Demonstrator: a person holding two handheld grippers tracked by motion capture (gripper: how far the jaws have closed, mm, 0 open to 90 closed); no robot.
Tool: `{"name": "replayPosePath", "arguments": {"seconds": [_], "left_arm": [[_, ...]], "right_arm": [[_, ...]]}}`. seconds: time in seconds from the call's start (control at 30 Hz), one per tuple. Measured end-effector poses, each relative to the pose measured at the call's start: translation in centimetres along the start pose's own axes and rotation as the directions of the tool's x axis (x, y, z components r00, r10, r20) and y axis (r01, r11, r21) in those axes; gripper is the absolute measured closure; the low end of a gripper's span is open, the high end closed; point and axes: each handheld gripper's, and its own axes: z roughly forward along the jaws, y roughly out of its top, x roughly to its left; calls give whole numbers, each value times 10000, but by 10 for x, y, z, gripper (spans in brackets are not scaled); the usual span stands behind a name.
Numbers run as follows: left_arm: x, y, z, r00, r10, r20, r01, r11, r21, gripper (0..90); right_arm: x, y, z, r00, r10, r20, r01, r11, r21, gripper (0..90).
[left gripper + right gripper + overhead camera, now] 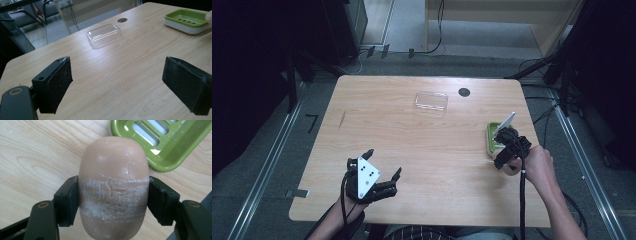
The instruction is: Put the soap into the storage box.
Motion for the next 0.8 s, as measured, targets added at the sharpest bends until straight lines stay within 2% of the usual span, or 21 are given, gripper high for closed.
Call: {"name": "replayPosePath", "arguments": {"seconds": [0.23, 0.3, 0.8], "left_arm": [[0, 0, 0, 10000, -22, -29, 22, 10000, 8, 97], [0, 0, 0, 10000, -27, -10, 27, 10000, 12, 97], [0, 0, 1, 10000, -82, -8, 82, 10000, 48, 98]], "right_arm": [[-6, 4, -3, 9999, 137, -12, -137, 9998, -106, 333], [-7, 5, -2, 10000, 42, 61, -41, 9999, -122, 333], [-16, 15, -7, 9991, 395, 135, -391, 9988, -294, 333]]}}
